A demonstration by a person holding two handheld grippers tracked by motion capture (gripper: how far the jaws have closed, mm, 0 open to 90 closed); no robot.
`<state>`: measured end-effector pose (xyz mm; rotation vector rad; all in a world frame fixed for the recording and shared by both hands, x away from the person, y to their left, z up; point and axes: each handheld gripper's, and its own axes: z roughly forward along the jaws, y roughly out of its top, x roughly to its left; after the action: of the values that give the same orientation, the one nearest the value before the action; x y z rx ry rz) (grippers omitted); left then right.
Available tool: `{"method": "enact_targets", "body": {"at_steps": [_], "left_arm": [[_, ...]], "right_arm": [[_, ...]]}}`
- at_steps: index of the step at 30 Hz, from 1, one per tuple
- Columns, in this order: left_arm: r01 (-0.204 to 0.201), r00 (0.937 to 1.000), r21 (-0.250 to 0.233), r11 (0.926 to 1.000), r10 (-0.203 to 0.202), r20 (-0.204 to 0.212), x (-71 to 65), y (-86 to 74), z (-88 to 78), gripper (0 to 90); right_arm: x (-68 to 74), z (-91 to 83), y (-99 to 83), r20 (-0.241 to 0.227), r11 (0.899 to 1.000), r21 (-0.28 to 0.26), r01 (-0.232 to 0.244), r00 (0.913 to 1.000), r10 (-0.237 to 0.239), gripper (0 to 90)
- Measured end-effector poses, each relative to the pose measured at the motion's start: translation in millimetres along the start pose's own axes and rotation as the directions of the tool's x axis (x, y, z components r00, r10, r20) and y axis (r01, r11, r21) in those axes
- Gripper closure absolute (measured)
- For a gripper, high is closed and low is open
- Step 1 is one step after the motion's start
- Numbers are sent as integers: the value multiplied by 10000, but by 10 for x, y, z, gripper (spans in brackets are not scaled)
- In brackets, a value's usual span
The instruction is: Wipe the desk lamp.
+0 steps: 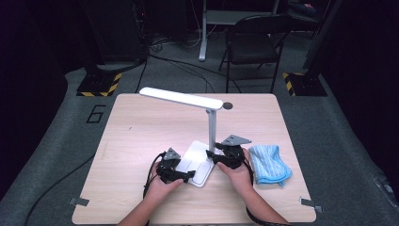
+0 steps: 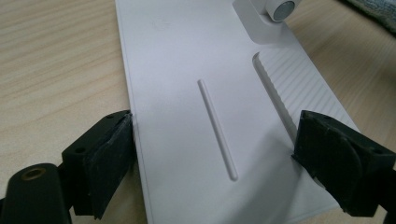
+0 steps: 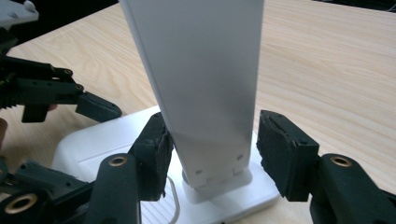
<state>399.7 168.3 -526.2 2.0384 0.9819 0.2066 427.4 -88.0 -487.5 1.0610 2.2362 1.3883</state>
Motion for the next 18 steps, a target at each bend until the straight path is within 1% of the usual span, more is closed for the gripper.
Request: {"method": "enact_targets", "body": {"at_steps": [2, 3, 4, 5, 7, 8, 9, 10, 11, 12, 15, 16, 18], "left_arm": [[-152, 9998, 57, 9999, 151, 92, -23, 1, 8, 107], [-118, 9998, 69, 9999, 117, 133, -44, -1, 17, 101], [-78, 9999, 78, 9999, 77, 145, -64, -1, 25, 93], [-201, 9997, 91, 9998, 200, 102, -67, 5, 31, 87], [-177, 9998, 100, 9998, 176, 95, -90, 8, 46, 76], [-264, 9996, 238, 9994, 262, 95, -93, 15, 44, 68], [-261, 9997, 146, 9996, 260, 27, -101, 13, 57, 49], [-293, 9996, 166, 9994, 292, 19, -108, 14, 61, 49], [-188, 9998, 134, 9997, 188, -22, -125, 11, 73, 39], [-351, 9994, 202, 9992, 351, -8, -118, 15, 71, 31], [-308, 9995, 178, 9994, 310, -88, -133, 13, 79, 13], [-314, 9994, 175, 9994, 316, -114, -138, 10, 80, 13], [-280, 9995, 160, 9995, 283, -170, -147, 9, 85, 6]], "right_arm": [[-13, -21, -19, -33, 10000, -18, -84, 10000, 84, 469], [-13, -28, -23, -125, 9999, -58, -139, 9998, 139, 493], [-17, -28, -25, -90, 9999, -120, -96, 9999, 95, 496], [-22, -35, -20, -76, 10000, -40, -55, 10000, 55, 498], [-31, -32, -15, -72, 9999, -73, -107, 9999, 106, 502], [-36, -34, -14, -99, 10000, -22, -63, 9999, 63, 505], [-39, -22, -12, -163, 10000, -32, -35, 9999, 35, 510], [-39, -22, -12, -163, 10000, -32, -35, 9999, 35, 510], [-45, -8, -10, -197, 9999, -111, 2, 9998, -4, 511], [-44, -4, -1, -295, 9999, 16, -118, 9995, 119, 511], [-48, 19, 18, -395, 10000, 39, -71, 9992, 72, 511], [-47, 17, 22, -364, 9999, 112, -94, 9993, 98, 511], [-50, 29, 24, -451, 9999, 85, -122, 9989, 126, 511]]}}
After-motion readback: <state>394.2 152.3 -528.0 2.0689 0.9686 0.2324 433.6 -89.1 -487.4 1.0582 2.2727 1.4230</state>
